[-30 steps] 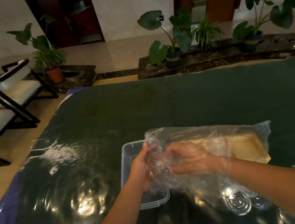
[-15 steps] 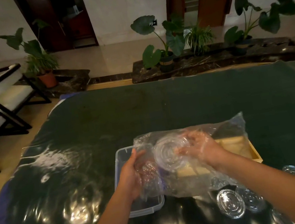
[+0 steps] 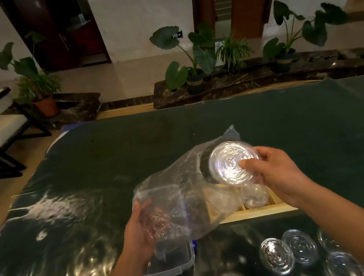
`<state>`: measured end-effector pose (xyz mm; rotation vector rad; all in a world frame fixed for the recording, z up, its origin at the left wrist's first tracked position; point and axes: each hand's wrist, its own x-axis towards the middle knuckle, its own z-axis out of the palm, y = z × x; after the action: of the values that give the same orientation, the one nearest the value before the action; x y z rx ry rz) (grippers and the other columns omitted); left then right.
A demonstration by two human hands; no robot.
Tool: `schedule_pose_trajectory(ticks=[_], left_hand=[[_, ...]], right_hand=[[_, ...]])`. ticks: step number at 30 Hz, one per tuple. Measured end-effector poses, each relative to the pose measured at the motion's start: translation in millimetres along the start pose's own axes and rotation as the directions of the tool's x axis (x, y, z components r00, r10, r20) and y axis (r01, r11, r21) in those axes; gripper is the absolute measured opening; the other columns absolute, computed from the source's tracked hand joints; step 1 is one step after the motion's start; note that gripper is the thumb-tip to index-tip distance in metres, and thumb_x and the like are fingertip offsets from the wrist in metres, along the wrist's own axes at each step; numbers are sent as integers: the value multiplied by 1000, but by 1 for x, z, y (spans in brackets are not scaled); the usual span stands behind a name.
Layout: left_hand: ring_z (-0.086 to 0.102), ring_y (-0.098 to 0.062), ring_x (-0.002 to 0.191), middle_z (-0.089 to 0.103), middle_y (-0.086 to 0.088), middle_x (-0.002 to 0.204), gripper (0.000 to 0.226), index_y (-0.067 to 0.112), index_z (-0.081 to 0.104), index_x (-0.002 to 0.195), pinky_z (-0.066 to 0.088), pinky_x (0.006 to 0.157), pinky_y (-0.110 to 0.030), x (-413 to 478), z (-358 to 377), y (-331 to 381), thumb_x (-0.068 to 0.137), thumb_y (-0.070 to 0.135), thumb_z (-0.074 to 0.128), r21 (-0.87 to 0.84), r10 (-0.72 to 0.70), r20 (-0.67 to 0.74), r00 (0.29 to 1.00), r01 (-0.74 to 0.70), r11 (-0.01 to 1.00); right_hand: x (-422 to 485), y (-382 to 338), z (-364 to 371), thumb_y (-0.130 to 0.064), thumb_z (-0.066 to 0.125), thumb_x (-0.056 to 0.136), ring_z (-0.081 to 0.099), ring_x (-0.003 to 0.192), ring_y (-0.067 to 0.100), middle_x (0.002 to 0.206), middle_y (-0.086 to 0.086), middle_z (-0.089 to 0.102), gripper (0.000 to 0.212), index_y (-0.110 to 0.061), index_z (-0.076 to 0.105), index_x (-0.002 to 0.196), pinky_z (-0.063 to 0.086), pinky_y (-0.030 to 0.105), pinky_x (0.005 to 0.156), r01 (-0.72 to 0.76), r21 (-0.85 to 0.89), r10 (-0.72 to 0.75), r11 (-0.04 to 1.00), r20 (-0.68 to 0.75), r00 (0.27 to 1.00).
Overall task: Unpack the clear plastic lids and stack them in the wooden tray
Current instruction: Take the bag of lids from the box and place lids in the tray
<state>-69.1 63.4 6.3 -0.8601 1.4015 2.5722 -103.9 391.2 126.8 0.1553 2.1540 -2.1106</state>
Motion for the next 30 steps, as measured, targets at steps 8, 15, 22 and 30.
schedule_pose_trajectory(ticks=[8,15,22,30], left_hand=[[62,-42,123,69,-16,132,56,21,69,128,45,104,-65,-1,-3,-1,100,62,43,8,-43,-37,998,43,999],[64,-38,120,71,-12,129,51,26,77,116,53,90,-60,1,7,-5,97,63,48,31,-63,-100,993,67,997],[58,-39,126,66,-11,136,49,28,73,118,44,102,-65,0,17,-7,96,64,46,-10,-74,-119,990,73,997],[64,-34,109,78,-9,106,46,23,68,120,48,96,-59,3,17,-11,99,59,47,-50,-53,-170,984,45,998]], right_hand=[[11,2,-46,-9,74,85,76,95,25,104,12,78,28,-4,69,112,61,30,70,-36,204,65,978,-138,988],[26,42,-103,-14,76,84,73,97,28,106,13,73,23,-10,69,105,62,38,71,-139,156,184,978,-330,926],[55,106,-150,-14,72,86,67,100,35,116,16,63,40,-10,56,122,60,55,85,-367,-81,289,927,-471,833],[87,136,-150,-15,71,85,59,101,30,114,9,58,50,-12,51,131,55,47,91,-443,-283,269,851,-489,830]])
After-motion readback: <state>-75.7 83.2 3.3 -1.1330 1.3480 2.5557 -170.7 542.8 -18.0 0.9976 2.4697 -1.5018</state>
